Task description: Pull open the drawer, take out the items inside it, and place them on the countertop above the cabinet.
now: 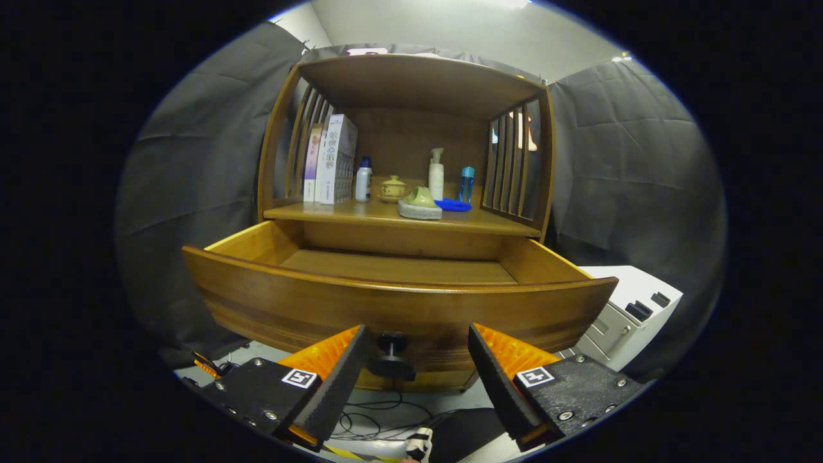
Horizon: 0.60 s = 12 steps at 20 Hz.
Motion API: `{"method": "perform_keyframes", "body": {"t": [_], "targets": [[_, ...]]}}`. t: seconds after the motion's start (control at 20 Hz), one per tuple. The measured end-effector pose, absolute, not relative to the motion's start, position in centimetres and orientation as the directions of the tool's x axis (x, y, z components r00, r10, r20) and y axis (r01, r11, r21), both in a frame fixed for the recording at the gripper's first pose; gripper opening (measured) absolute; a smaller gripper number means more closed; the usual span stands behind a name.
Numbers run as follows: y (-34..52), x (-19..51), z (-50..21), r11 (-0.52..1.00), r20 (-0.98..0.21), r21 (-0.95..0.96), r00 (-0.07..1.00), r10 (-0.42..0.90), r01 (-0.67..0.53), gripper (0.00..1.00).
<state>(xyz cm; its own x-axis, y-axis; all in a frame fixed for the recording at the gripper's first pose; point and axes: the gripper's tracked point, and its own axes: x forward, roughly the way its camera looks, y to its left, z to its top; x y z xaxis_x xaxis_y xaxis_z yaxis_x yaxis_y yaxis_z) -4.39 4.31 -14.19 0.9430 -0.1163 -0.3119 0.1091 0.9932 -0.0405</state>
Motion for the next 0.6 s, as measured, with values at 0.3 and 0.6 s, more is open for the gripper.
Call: {"method": "perform_keyframes", "body": {"t": [0.3, 0.6], "targets": [[5.2, -3.2, -15.5, 0.996, -0.339, -0.031, 0.937, -0.089, 0.084, 0.96], [5.1, -2.0, -15.2, 0.996, -0.322, -0.050, 0.943, -0.087, 0.074, 0.95]]}}
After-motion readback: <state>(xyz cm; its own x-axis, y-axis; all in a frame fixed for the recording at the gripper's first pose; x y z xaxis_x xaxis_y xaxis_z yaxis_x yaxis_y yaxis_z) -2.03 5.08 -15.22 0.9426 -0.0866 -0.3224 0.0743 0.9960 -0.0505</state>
